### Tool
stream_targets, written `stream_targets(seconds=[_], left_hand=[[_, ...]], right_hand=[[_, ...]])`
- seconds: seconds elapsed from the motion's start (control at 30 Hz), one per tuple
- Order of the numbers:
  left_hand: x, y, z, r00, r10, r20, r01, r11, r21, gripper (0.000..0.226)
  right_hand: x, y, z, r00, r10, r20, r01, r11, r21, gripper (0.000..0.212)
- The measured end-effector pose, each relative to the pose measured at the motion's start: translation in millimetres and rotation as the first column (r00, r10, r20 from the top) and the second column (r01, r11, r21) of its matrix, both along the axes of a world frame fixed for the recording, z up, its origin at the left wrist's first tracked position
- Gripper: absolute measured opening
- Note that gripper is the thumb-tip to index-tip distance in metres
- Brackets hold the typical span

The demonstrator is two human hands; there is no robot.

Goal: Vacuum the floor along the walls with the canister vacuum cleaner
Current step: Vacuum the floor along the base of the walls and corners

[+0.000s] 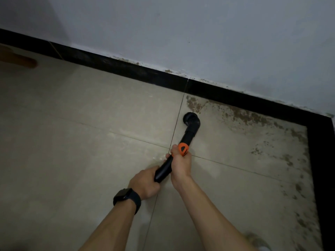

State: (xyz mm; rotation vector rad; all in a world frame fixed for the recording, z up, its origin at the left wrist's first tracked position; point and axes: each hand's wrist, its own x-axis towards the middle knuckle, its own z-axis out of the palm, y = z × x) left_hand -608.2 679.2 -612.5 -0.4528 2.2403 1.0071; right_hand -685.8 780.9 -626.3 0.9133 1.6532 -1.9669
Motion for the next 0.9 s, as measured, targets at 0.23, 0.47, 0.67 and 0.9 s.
stream_targets(seconds=[0.23,0.47,0.67,0.9], left_hand=[[-25,39,3,0.999,0.045,0.015,-0.046,0.996,0.071,0.041],[-32,42,-7,0.999,0.042,0.001,-0.042,0.998,0.040,0.036],[-36,38,-10,0.997,0.038,-0.073,-0.040,0.999,-0.032,0.037],[-32,31,-13,0.978,0.031,-0.205,-0.061,0.988,-0.143,0.048]], right_hand=[[-30,28,4,0.999,0.028,-0.023,-0.026,0.998,0.064,0.036],[-45,30,0,0.998,0.059,-0.035,-0.058,0.997,0.049,0.033],[-63,20,-1,0.994,0.095,-0.046,-0.092,0.994,0.063,0.035],[-84,11,-4,0.993,0.104,-0.050,-0.098,0.990,0.102,0.033]])
